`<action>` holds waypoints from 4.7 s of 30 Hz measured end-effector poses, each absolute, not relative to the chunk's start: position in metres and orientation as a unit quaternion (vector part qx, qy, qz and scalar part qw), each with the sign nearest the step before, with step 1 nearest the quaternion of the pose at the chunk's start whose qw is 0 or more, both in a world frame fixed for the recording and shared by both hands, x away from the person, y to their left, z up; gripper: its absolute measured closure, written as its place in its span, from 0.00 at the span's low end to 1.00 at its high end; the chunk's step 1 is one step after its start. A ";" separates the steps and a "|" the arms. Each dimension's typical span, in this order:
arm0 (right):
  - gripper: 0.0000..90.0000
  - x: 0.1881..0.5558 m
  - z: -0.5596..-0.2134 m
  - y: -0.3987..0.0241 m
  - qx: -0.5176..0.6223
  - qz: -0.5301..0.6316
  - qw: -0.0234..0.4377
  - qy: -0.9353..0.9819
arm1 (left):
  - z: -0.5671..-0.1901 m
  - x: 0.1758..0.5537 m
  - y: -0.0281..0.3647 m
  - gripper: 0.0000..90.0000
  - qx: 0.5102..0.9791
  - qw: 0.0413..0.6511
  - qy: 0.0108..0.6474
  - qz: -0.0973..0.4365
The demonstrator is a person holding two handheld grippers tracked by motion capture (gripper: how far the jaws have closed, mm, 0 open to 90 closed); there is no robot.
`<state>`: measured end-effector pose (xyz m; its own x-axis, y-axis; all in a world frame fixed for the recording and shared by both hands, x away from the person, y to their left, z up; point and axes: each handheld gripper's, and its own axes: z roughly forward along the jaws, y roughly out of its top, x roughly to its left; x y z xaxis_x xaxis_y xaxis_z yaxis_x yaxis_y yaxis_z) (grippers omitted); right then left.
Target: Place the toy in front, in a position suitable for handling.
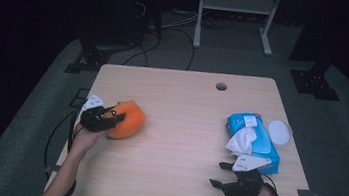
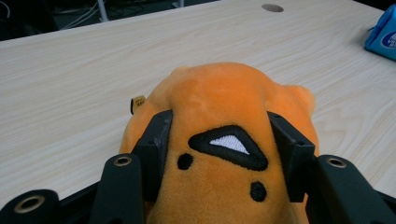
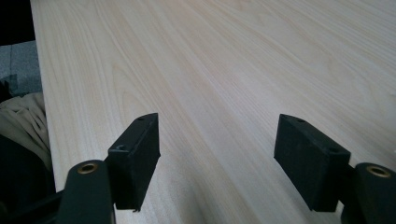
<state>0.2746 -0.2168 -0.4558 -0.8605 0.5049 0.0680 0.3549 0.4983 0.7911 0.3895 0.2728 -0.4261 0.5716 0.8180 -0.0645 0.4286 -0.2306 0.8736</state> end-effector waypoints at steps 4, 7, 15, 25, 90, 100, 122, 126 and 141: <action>0.33 0.275 -0.456 -0.217 0.250 0.434 0.086 0.861 | -0.421 0.390 0.274 0.57 0.755 0.468 0.411 0.203; 0.33 0.275 -0.456 -0.217 0.249 0.434 0.087 0.861 | -0.417 0.387 0.277 0.57 0.744 0.489 0.409 0.199; 0.33 0.275 -0.456 -0.217 0.250 0.434 0.087 0.861 | -0.395 0.377 0.267 0.58 0.733 0.527 0.381 0.199; 0.33 0.276 -0.455 -0.220 0.253 0.437 0.089 0.859 | -0.362 0.359 0.216 0.58 0.743 0.566 0.304 0.186; 0.35 0.314 -0.408 -0.284 0.303 0.460 0.224 0.804 | -0.438 0.310 0.081 0.38 0.829 0.524 0.176 0.089; 0.40 0.341 -0.428 -0.283 0.317 0.415 0.219 0.824 | -0.437 0.310 0.081 0.31 0.830 0.523 0.177 0.081; 0.91 0.345 -0.436 -0.301 0.365 0.434 0.193 0.801 | -0.426 0.308 0.101 0.22 0.847 0.501 0.166 0.070; 0.93 0.345 -0.434 -0.302 0.371 0.433 0.190 0.800 | -0.426 0.306 0.108 0.22 0.849 0.497 0.166 0.074; 0.95 0.342 -0.418 -0.307 0.396 0.482 0.161 0.765 | -0.430 0.307 0.108 0.29 0.846 0.502 0.165 0.070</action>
